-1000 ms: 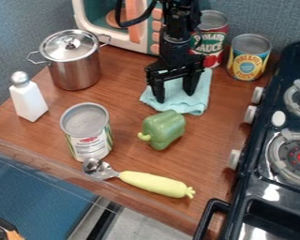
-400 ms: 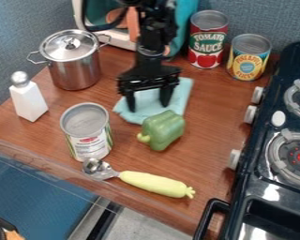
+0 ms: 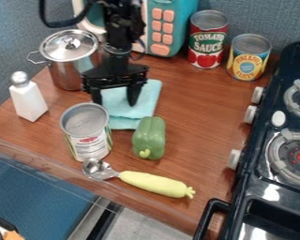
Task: Moved the blue rag to the center of the table
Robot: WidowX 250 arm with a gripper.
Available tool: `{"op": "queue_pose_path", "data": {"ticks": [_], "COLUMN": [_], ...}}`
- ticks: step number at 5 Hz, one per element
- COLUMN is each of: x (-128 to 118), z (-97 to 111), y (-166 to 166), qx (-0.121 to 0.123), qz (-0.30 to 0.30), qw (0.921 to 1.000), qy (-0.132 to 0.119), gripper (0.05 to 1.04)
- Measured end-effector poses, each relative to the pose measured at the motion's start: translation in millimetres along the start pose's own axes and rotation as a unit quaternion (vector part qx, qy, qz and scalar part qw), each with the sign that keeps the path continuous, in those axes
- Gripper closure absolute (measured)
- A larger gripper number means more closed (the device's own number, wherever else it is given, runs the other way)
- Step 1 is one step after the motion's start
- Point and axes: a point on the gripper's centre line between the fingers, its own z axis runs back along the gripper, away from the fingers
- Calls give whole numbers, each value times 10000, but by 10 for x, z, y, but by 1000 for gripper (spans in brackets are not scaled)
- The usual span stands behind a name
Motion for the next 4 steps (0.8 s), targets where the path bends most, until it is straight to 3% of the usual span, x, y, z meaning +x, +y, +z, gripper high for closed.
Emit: {"op": "queue_pose_path", "data": {"ticks": [1,2,4], "x": [-22,-170,-369], "z": [0,-62,-37], "y": [-38,-284,-695], "qx": [-24,-147,-446], "qz": [-32,-97,-226], "qw": [10000,9996,9978], "qy": [-15,218,445], "gripper": [83,83,83]}}
